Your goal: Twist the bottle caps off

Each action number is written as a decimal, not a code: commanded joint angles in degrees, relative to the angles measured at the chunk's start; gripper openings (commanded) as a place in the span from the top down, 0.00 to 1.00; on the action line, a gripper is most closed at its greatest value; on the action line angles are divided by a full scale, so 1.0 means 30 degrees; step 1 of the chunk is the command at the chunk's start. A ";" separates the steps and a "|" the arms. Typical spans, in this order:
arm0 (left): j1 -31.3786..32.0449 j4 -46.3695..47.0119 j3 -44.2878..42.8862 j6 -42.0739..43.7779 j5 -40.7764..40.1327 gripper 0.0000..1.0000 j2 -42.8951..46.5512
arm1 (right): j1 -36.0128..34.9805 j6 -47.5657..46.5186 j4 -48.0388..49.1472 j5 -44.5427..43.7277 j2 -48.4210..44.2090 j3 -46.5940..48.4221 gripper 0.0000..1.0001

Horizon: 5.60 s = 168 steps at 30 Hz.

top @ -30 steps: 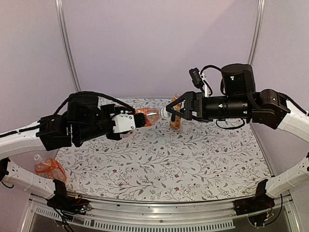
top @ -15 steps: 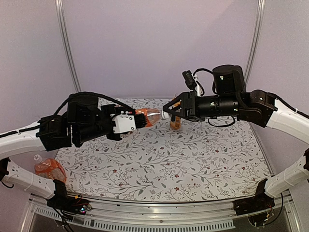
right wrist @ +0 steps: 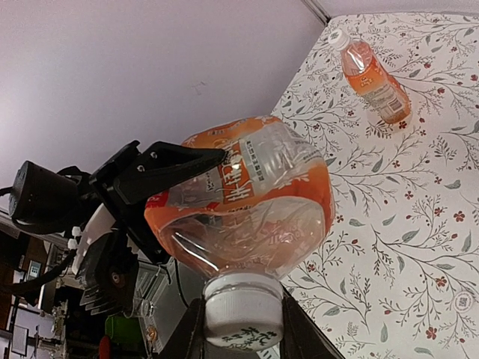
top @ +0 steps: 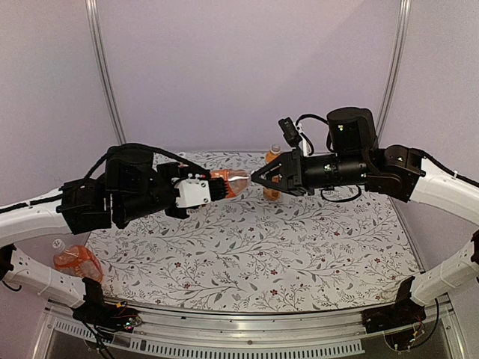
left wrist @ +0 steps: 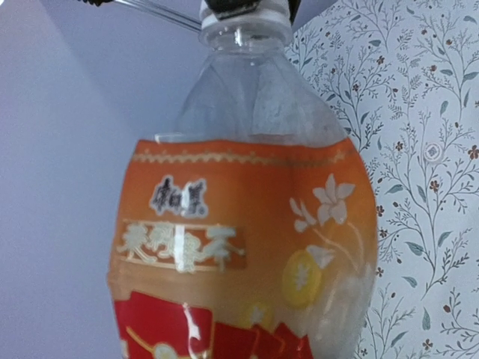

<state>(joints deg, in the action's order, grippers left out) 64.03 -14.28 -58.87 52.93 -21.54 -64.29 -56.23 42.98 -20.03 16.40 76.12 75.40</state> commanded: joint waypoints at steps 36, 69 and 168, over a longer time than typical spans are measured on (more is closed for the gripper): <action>0.0307 -1.0599 -0.3843 -0.5327 1.0619 0.82 -0.0545 | -0.6383 -2.2901 -0.6172 -0.6804 -0.1327 0.1474 1.00; 0.0307 -1.0370 -0.3015 -0.4689 0.9910 0.83 -0.0205 | -0.6389 -2.4584 -0.5327 -0.5007 -0.2789 -0.0220 1.00; -0.1978 -0.7076 -0.3411 -0.8834 1.0461 0.82 0.1381 | -0.1864 -1.7167 0.3425 -0.0653 -0.3138 -0.1150 0.15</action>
<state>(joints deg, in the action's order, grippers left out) 58.24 -33.12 -67.48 28.21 6.46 -59.18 -61.80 -3.22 -24.93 4.89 66.39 74.00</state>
